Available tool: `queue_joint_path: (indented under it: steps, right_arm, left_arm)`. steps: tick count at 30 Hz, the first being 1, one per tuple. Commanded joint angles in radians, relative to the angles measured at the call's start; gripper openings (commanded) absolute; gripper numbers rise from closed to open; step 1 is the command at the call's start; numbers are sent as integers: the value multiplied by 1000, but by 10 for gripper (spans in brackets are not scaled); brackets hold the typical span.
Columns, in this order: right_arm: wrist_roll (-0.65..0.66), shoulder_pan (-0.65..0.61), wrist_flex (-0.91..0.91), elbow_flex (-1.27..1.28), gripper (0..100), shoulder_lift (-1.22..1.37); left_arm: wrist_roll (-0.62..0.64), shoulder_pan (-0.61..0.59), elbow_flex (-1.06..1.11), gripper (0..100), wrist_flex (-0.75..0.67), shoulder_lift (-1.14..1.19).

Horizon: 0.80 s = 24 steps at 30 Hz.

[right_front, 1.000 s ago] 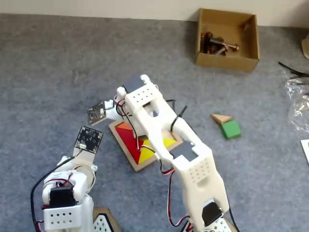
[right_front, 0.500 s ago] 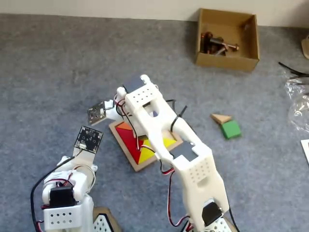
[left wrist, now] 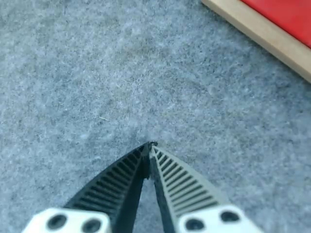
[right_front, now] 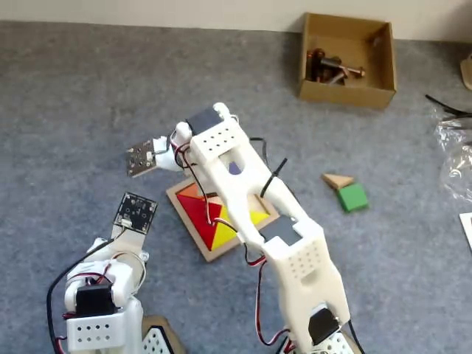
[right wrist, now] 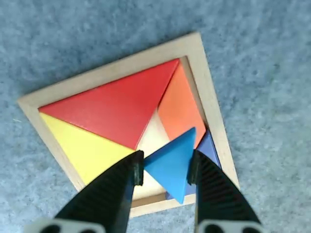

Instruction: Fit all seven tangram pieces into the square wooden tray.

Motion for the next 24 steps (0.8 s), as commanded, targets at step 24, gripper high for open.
queue_joint_path:
  steps: [24]
  right_arm:
    - [5, 33, -1, 42, 135, 62]
  left_arm:
    - [11, -4, 21, 14, 8, -8]
